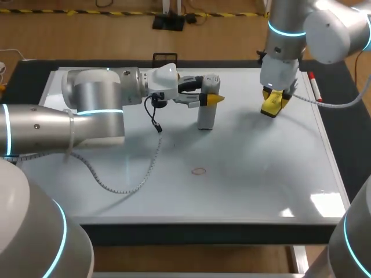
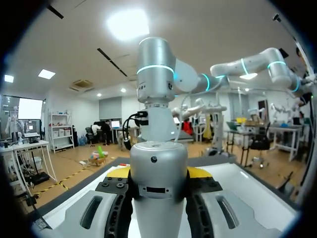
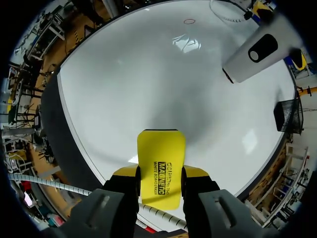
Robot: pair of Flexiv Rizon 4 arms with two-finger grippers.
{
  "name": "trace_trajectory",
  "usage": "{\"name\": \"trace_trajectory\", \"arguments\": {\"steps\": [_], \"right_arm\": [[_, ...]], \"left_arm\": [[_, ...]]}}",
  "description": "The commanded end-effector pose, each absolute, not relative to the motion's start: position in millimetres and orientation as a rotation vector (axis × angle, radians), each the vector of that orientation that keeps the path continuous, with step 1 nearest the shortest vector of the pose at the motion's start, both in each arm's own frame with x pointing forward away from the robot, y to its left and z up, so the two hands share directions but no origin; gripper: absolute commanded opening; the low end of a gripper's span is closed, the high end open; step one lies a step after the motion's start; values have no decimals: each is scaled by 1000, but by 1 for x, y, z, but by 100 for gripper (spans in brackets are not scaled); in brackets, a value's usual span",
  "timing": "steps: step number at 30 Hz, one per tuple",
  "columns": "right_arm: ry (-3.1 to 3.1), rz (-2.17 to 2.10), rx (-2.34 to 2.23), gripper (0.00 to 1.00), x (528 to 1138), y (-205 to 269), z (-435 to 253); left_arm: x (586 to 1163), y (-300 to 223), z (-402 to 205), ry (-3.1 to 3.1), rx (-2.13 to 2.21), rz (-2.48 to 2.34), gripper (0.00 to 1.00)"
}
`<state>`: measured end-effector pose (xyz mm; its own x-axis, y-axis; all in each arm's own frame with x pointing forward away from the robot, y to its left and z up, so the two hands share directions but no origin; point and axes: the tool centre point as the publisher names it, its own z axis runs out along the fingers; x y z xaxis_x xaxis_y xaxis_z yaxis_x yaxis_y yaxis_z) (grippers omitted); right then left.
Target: Pick up the inspection probe, press it on each red-marked spot on the whiteboard one by one, put down the probe, pick up the eraser, and wipe off all the red marks.
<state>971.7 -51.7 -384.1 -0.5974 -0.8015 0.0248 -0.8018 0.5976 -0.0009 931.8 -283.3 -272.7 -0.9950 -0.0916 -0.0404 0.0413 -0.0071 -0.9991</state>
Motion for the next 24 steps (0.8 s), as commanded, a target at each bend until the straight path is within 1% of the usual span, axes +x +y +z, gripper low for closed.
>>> {"name": "trace_trajectory", "arguments": {"steps": [1,24], "right_arm": [[-2785,23,1400,0,972,-52,-384],[-2785,23,1400,0,972,-52,-384]], "left_arm": [[931,-282,-270,2156,-57,-2157,0],[929,-280,-267,2134,-51,-2174,0]]}}
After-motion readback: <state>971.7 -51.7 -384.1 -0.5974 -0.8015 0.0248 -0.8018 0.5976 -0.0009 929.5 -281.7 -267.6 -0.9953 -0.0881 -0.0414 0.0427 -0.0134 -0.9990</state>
